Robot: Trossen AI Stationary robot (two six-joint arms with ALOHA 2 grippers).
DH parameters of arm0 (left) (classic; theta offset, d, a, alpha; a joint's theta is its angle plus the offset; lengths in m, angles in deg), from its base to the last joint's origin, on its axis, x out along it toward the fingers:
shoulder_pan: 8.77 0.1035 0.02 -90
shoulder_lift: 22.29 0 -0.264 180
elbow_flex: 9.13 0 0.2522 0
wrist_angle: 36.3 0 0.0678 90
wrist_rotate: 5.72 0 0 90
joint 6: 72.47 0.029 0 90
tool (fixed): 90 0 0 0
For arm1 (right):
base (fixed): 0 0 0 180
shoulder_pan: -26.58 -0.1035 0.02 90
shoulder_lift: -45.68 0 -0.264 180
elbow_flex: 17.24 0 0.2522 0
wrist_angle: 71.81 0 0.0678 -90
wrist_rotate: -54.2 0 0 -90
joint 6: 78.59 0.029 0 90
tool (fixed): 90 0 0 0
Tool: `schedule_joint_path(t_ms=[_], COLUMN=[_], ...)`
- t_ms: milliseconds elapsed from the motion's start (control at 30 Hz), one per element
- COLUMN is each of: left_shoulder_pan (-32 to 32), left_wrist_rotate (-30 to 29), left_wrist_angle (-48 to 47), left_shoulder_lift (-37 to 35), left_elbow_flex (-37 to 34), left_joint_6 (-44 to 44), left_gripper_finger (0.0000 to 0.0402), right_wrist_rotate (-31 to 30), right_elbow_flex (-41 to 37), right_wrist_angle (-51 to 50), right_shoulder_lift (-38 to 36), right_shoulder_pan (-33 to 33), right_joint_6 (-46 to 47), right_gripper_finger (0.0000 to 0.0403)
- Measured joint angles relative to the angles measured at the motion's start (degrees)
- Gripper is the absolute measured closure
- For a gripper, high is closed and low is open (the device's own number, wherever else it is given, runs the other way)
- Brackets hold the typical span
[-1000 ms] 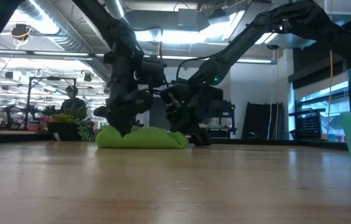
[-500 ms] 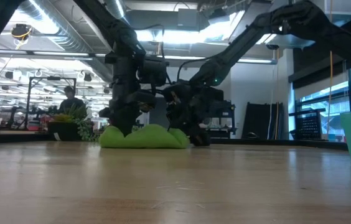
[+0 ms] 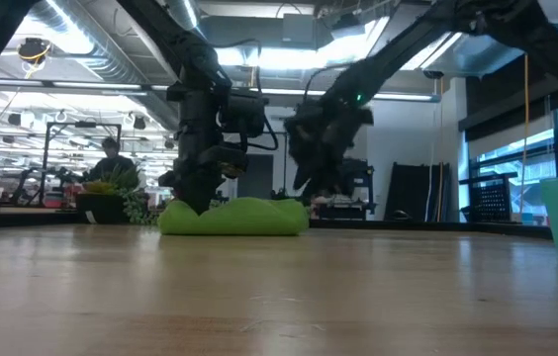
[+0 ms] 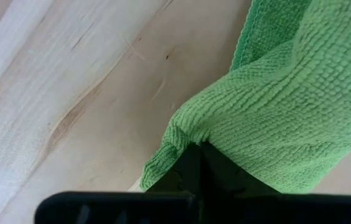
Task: Roll microfiber towels into tight, uniform cylinder then place into a basket
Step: Put the green microfiber towel into the green bin
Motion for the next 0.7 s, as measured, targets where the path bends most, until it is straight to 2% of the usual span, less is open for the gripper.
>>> schedule_joint_path(t_ms=[133,333,500,700], left_shoulder_pan=[0.0,0.0,0.0,0.1], left_wrist_rotate=[0.0,-0.1,0.0,0.3], left_wrist_angle=[0.0,0.0,-0.6,-1.0], left_shoulder_lift=[0.0,0.0,0.0,0.0], left_elbow_flex=[0.0,0.0,-0.1,-0.2], left_joint_6=[0.0,0.1,0.5,2.5], left_gripper_finger=[0.0401,0.0401,0.0401,0.0401], right_wrist_rotate=[-0.6,-8.7,-11.7,-12.5], right_elbow_flex=[0.0,0.1,0.1,-0.2], right_wrist_angle=[-4.1,-3.9,0.9,2.9], right_shoulder_lift=[-4.5,-7.6,-5.6,-4.2], right_shoulder_pan=[-2.0,-9.6,-12.6,-12.4], right_joint_6=[-11.5,-29.8,-34.8,-38.4], right_gripper_finger=[0.0293,0.0293,0.0292,0.0292])
